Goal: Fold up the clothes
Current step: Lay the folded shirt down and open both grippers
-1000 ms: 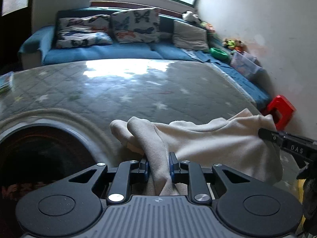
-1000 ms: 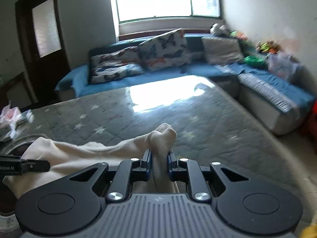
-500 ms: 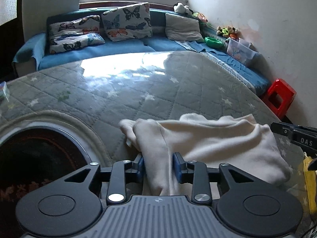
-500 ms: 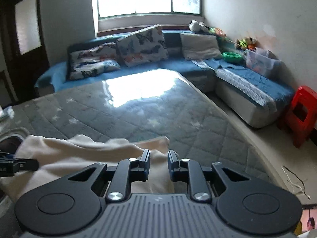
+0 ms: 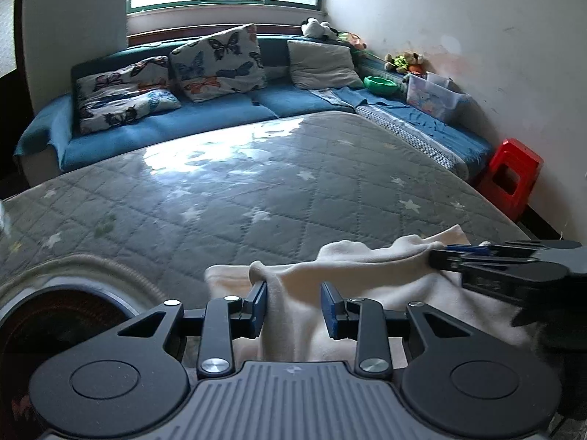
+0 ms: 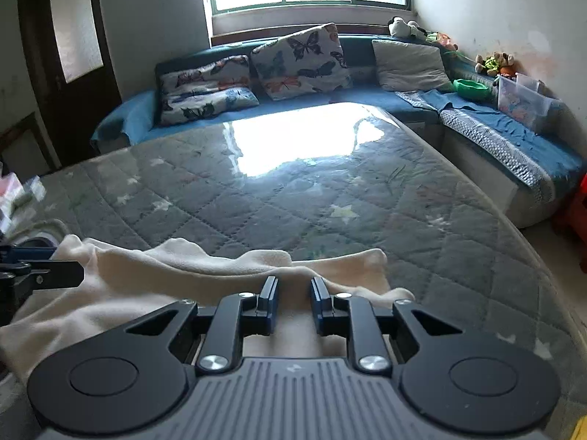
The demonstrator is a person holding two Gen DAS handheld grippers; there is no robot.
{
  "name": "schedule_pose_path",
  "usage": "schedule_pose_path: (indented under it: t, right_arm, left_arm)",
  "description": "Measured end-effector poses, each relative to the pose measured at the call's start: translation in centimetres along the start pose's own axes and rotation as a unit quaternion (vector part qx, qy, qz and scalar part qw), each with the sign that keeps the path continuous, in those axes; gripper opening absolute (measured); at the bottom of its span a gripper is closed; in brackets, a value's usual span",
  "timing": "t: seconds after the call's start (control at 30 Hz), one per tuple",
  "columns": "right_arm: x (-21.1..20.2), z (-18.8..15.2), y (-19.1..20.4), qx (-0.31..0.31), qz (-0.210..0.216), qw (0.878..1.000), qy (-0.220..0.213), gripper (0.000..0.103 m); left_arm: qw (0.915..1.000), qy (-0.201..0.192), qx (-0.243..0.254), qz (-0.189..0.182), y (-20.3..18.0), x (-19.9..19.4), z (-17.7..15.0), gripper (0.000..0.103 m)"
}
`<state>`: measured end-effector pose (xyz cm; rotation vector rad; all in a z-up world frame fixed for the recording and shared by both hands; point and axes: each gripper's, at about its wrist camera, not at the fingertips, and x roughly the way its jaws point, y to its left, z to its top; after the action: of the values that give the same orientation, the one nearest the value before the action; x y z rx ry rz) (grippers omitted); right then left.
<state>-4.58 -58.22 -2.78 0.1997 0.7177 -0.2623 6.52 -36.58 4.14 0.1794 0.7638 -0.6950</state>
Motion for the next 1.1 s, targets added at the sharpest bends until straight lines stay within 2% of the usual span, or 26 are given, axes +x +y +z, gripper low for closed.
schedule_pose_path:
  t: [0.2,0.37,0.6,0.73,0.93,1.1]
  right_arm:
    - [1.7,0.2,0.4,-0.003,-0.003,1.000,0.001,0.021]
    - [0.9,0.4,0.6,-0.010,0.002,1.000,-0.005,0.025]
    - [0.0,0.2,1.5,-0.027,0.020,0.999,-0.004,0.030]
    - [0.1,-0.1,1.8,-0.033,0.013,0.999,0.006,0.034]
    - [-2.7,-0.7,2.6,-0.049,0.019,0.999,-0.008,0.036]
    - [-4.4,-2.2,3.5,-0.072,0.027,0.997,-0.001,0.036]
  left_arm:
    - [0.9994,0.003,0.034,-0.005,-1.6,1.9,0.7,0.033]
    - [0.9993,0.017,0.032,-0.004,-2.1,3.9,1.1,0.034]
    - [0.9992,0.019,0.035,0.001,-2.5,4.5,0.8,0.035]
    - [0.9991,0.011,0.041,0.001,-2.4,3.4,0.6,0.036]
    - [0.9991,-0.007,0.043,0.003,-0.8,0.5,-0.5,0.035]
    - [0.9991,-0.004,0.041,0.010,0.2,-0.9,-2.2,0.035]
